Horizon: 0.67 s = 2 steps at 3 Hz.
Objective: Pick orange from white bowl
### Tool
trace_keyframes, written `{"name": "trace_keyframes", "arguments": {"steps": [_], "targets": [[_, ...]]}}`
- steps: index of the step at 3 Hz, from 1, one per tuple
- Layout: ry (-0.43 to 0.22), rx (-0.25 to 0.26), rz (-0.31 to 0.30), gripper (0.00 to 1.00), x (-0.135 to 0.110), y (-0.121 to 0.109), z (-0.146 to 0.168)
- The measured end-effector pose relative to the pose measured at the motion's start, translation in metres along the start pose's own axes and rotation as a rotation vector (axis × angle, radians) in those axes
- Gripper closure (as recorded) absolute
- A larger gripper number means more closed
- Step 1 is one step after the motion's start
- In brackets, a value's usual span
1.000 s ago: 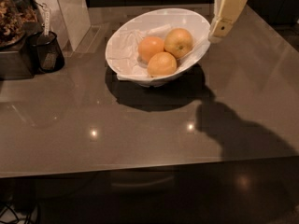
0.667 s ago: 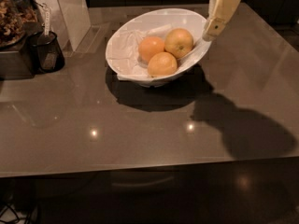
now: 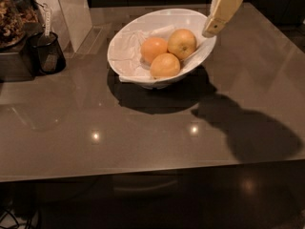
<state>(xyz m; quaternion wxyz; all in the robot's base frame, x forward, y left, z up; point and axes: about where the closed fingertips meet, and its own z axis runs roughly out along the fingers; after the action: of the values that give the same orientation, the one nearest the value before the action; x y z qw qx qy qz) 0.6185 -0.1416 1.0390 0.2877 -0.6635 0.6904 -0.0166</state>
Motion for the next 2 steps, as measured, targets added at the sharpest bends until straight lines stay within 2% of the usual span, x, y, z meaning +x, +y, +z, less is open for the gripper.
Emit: {"name": "trace_keyframes", "arguments": {"steps": [1,2], "targets": [[0.000,0.000,0.000,0.25,0.000,0.000,0.000],[-0.036,-0.034,-0.018,0.19,-0.008,-0.004,0.018]]}}
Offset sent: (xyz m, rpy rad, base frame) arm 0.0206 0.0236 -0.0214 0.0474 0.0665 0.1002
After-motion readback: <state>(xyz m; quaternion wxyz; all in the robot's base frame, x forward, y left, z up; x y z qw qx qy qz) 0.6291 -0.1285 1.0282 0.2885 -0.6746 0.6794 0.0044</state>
